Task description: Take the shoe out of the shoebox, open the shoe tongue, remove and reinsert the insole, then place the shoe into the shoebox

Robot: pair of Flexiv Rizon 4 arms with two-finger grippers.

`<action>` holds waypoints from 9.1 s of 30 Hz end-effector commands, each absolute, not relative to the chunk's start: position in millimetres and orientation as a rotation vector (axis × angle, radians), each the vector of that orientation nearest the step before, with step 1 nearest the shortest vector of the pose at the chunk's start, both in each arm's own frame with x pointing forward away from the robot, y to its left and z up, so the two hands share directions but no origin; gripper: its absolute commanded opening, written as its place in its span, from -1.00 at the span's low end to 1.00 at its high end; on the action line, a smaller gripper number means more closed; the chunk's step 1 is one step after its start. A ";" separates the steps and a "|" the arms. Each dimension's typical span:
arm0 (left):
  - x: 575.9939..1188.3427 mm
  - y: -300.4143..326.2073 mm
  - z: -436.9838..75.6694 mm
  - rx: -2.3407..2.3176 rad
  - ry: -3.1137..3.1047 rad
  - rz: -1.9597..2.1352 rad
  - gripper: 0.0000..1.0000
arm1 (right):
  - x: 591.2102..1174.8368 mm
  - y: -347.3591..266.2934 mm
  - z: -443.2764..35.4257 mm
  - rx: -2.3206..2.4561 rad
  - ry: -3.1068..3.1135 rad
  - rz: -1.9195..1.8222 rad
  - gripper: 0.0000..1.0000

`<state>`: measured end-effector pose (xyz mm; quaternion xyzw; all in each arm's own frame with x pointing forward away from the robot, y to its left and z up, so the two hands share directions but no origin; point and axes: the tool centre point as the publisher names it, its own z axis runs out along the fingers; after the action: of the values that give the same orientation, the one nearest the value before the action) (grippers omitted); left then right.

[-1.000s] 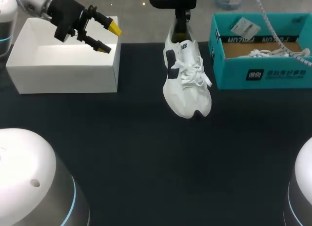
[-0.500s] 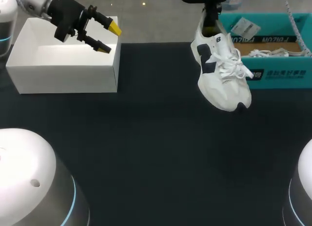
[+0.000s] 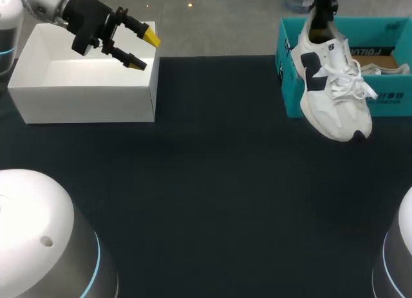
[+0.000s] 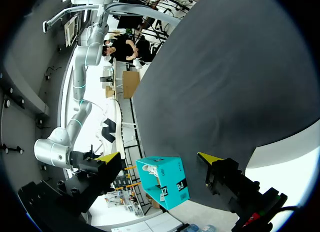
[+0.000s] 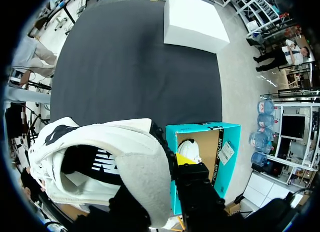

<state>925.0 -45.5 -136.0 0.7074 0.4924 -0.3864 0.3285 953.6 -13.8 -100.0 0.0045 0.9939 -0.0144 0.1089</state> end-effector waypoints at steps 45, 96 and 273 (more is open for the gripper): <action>924.9 -45.3 -135.6 1.854 1.290 -1.009 1.00 | 1100.2 -230.9 -108.8 0.279 2.888 -0.187 -1.00; 924.9 -45.3 -135.6 1.854 1.290 -1.009 1.00 | 1170.8 -288.6 -138.9 0.434 2.919 -0.199 -1.00; 924.9 -45.3 -135.6 1.854 1.290 -1.009 1.00 | 1071.9 -219.7 -187.1 2.317 1.731 0.181 1.00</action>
<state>925.0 -45.5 -136.0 0.7074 0.4923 -0.3864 0.3284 1105.1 -226.5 -197.8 0.7978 0.5965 0.0332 0.0817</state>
